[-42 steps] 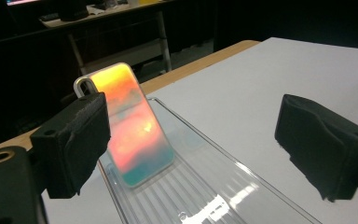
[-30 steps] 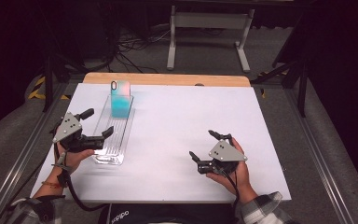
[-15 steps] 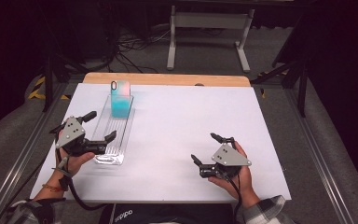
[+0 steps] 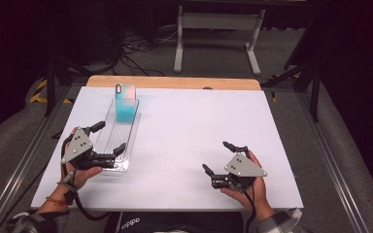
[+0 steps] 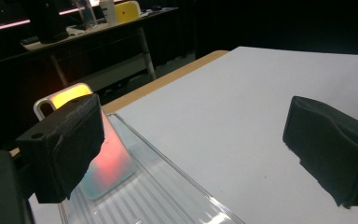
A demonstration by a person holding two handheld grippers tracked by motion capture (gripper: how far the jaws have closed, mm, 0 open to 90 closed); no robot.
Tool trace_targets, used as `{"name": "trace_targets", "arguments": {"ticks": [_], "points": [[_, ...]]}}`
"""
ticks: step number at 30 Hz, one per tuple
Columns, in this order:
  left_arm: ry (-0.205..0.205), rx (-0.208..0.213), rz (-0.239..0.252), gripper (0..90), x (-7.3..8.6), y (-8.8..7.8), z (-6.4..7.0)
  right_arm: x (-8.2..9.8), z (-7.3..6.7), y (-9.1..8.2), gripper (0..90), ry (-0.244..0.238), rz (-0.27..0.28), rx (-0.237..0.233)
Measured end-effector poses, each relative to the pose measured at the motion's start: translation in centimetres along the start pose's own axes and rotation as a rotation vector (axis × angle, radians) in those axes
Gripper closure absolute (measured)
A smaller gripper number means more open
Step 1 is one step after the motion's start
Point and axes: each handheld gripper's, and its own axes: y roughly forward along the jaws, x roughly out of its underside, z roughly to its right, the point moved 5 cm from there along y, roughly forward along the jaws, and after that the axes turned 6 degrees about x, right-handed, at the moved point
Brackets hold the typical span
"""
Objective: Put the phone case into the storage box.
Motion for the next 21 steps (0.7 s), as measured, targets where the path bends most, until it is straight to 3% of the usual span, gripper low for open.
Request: {"name": "trace_targets", "arguments": {"ticks": [15, 21], "points": [[-0.015, 0.031, -0.008, 5.6, 0.9, 0.0, 1.7, 0.3, 0.2, -0.3, 9.6, -0.003, -0.002, 0.003], [0.003, 0.028, -0.004, 5.6, 1.2, 0.0, 2.4, 0.4, 0.2, -0.5, 8.6, 0.000, 0.006, 0.007]]}}
